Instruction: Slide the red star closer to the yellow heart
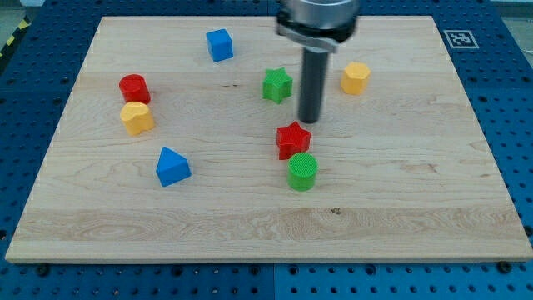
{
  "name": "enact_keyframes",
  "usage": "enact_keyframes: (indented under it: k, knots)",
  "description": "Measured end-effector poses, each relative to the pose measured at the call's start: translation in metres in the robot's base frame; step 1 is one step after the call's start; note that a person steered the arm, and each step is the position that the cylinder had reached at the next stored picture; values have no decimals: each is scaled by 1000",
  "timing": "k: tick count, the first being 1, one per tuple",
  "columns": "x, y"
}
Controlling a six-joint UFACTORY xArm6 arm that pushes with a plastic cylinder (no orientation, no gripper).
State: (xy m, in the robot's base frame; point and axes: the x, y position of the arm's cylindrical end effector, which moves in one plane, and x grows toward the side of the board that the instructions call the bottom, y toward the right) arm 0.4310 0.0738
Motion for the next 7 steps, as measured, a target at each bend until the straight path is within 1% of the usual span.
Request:
enact_keyframes:
  k: [1,2,4,5,7]
  knots:
    - [49,15]
    - [58,14]
    - [58,-49]
    - [54,-67]
    - [41,-76]
